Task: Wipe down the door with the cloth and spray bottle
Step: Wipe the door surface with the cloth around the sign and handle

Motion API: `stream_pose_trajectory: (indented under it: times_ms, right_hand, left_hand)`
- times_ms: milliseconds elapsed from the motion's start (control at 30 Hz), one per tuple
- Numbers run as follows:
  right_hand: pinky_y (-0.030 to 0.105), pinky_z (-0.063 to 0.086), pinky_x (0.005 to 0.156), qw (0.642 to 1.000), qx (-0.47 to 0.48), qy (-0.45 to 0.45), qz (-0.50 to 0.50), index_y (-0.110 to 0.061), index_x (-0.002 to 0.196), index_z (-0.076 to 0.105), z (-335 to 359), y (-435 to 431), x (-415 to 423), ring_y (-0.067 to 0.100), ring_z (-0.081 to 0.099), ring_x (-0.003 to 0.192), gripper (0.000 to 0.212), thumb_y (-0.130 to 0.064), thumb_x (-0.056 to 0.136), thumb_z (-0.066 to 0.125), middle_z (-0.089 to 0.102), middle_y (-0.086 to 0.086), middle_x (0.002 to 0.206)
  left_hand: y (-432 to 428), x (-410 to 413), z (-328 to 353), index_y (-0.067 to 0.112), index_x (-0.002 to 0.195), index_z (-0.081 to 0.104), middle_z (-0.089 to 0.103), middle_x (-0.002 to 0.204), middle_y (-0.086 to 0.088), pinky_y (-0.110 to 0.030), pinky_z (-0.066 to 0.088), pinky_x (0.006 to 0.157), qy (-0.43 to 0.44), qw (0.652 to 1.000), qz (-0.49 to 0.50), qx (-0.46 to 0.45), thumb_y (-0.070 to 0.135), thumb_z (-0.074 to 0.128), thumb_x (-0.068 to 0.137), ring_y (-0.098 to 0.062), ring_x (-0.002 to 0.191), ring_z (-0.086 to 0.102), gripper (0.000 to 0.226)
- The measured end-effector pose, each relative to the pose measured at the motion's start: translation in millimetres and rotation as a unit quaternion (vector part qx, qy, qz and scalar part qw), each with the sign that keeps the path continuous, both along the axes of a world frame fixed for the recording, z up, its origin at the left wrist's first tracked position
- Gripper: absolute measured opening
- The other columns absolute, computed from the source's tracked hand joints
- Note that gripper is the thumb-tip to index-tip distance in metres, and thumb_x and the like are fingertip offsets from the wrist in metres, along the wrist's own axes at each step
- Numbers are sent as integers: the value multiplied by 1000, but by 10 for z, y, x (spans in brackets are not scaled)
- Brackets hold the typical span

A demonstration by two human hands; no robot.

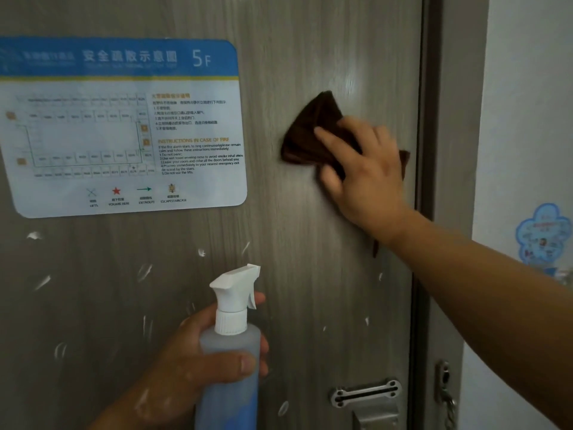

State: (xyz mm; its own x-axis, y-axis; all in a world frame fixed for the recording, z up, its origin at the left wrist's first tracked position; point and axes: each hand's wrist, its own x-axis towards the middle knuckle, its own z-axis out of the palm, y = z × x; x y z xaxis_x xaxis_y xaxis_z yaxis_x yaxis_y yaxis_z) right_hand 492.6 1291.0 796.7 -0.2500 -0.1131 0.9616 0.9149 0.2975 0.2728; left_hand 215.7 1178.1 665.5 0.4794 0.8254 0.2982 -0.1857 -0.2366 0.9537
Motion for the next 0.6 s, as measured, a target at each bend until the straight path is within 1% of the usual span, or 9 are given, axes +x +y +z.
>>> stream_pose_trajectory:
  times_ms: [67, 100, 167, 233, 267, 333, 433, 533, 600]
  right_hand:
    - [44, 42, 84, 997, -27, -67, 0, -20, 139, 63, -469, -9, -77, 37, 55, 102, 51, -35, 90, 65, 58, 16, 134]
    - [44, 41, 84, 991, -42, -126, -2, -21, 140, 61, -773, -16, -108, 36, 54, 102, 53, -36, 89, 65, 57, 14, 135]
    - [42, 39, 83, 966, -60, -252, -7, -23, 140, 59, -1286, -54, -138, 32, 55, 102, 50, -37, 92, 62, 56, 9, 135]
    - [40, 39, 83, 946, -59, -319, -6, -25, 138, 62, -1405, -33, -103, 29, 58, 102, 44, -36, 96, 60, 61, 5, 133]
    - [40, 40, 83, 945, -53, -323, -9, -26, 137, 63, -1296, -9, -78, 29, 58, 102, 43, -37, 96, 61, 63, 5, 132]
    - [41, 41, 82, 960, -37, -278, -19, -26, 138, 64, -865, 23, -25, 31, 57, 103, 47, -38, 93, 65, 64, 8, 132]
    - [43, 43, 83, 990, -5, -139, -21, -25, 138, 64, 12, 40, 94, 35, 57, 102, 48, -36, 92, 66, 61, 11, 134]
    - [48, 48, 86, 999, 25, -33, -20, -24, 136, 65, 682, 64, 176, 36, 58, 106, 46, -35, 92, 61, 61, 12, 134]
    - [48, 50, 87, 999, 33, 2, -14, -23, 136, 65, 857, 90, 190, 36, 59, 107, 46, -34, 92, 59, 61, 12, 133]
  left_hand:
    - [-15, 14, -11, 21, 114, 69, 66, 85, -30, -42, 56, 64, 4, 1000, -5, -1, 22, 99, 33, -42, 71, 65, 87]
    - [-16, 22, -14, 20, 115, 69, 66, 86, -30, -42, 56, 64, 5, 1000, -7, -2, 21, 99, 33, -42, 71, 65, 87]
    - [-11, 46, -18, 20, 116, 68, 66, 86, -31, -41, 55, 63, 5, 1000, -7, -3, 20, 99, 34, -42, 70, 65, 87]
    - [-14, 80, -14, 21, 116, 68, 66, 86, -31, -41, 54, 62, 7, 1000, -9, -4, 20, 99, 33, -42, 70, 65, 88]
    - [-12, 99, -11, 21, 115, 69, 66, 86, -32, -41, 54, 62, 10, 1000, -10, -1, 21, 99, 32, -42, 70, 65, 88]
    - [-5, 142, -5, 23, 114, 70, 67, 87, -32, -40, 55, 63, 17, 1000, -14, 0, 22, 100, 31, -42, 71, 66, 89]
    - [15, 237, -15, 23, 114, 70, 67, 87, -33, -41, 55, 64, 25, 999, -29, -6, 23, 100, 31, -44, 73, 67, 88]
    - [24, 383, -64, 22, 114, 70, 70, 89, -31, -41, 56, 66, 41, 999, -32, -4, 23, 100, 34, -42, 75, 69, 85]
    - [40, 521, -101, 18, 116, 69, 72, 90, -28, -39, 55, 68, 62, 998, -15, 3, 18, 97, 38, -38, 76, 70, 84]
